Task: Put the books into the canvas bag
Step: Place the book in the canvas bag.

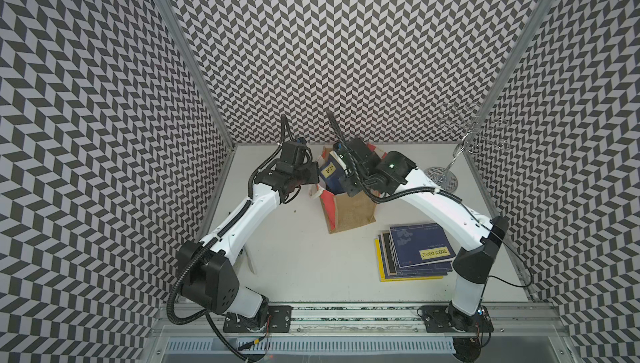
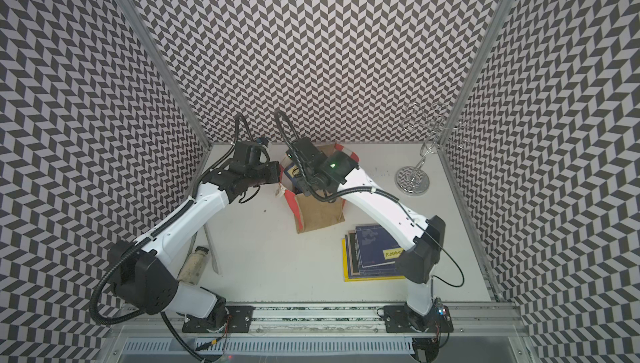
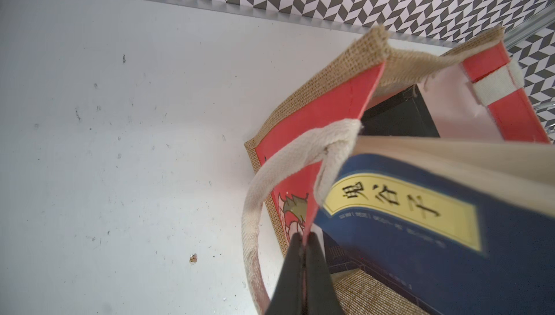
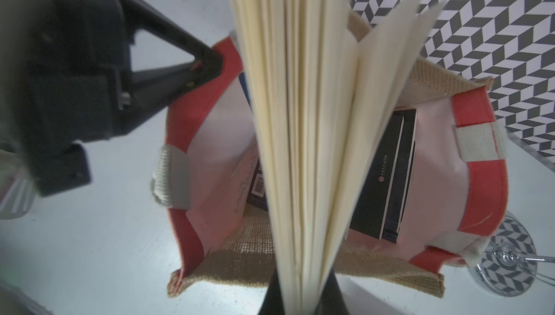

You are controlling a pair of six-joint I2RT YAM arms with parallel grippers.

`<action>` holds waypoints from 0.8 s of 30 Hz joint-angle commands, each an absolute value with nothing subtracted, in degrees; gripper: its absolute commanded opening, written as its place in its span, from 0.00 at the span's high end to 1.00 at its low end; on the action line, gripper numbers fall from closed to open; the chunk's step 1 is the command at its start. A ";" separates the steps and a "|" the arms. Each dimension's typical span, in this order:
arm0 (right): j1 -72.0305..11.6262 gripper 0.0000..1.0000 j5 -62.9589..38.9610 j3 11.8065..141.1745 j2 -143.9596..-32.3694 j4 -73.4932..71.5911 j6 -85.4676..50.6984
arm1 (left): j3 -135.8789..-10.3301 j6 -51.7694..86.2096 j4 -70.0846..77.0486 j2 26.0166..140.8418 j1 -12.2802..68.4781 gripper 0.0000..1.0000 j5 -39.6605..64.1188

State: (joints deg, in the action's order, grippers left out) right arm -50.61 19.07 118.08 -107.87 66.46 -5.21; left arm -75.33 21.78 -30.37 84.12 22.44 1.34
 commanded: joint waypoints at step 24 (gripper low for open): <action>-50.32 1.00 38.02 128.02 -115.05 75.25 -11.54 | -71.77 19.84 -29.46 79.45 19.22 1.00 7.80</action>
State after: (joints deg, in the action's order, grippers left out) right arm -50.68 36.38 126.30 -113.49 74.91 -12.53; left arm -72.71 20.23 -29.52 81.30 20.21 7.11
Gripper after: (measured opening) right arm 0.094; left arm 0.048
